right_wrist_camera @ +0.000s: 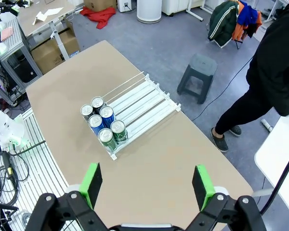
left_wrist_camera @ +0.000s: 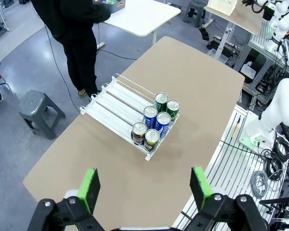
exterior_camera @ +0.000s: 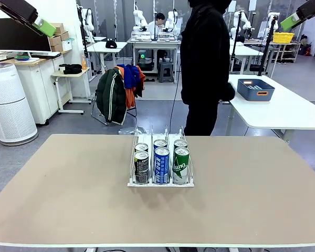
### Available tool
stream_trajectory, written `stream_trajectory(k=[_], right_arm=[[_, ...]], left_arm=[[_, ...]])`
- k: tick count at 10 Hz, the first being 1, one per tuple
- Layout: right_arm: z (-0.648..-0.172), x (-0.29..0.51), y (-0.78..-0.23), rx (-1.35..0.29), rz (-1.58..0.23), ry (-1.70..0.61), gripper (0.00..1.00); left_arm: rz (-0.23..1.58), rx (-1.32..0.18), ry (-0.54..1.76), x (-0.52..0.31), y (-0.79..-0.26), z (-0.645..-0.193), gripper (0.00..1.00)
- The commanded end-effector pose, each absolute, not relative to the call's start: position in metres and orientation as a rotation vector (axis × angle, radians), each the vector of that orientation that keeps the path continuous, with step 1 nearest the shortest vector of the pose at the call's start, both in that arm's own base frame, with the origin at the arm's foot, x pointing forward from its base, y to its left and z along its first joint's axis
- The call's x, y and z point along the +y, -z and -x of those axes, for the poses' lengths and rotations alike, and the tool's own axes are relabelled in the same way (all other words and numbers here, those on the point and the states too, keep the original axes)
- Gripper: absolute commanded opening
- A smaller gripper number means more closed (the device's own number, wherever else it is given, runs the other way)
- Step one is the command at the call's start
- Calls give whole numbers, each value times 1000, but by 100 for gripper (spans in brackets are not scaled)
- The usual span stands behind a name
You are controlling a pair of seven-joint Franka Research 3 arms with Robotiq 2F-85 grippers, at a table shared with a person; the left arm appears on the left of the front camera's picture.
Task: Fill the beverage cans into the dispenser.
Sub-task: Pick up the Ionic drink handed by the human.
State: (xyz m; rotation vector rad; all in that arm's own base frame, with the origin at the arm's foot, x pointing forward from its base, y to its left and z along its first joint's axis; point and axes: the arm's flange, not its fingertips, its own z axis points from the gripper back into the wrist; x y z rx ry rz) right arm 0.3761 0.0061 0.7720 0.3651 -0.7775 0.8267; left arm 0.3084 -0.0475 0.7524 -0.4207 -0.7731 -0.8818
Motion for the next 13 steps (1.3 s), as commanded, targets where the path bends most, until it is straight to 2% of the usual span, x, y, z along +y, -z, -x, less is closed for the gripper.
stream_trajectory(k=[1, 13], right_arm=[[-376, 6, -771, -776, -367, -826, 100], [-376, 6, -771, -776, -367, -826, 100]], left_arm=[[425, -773, 881, -47, -752, -308, 100], [425, -773, 881, -47, -752, -308, 100]])
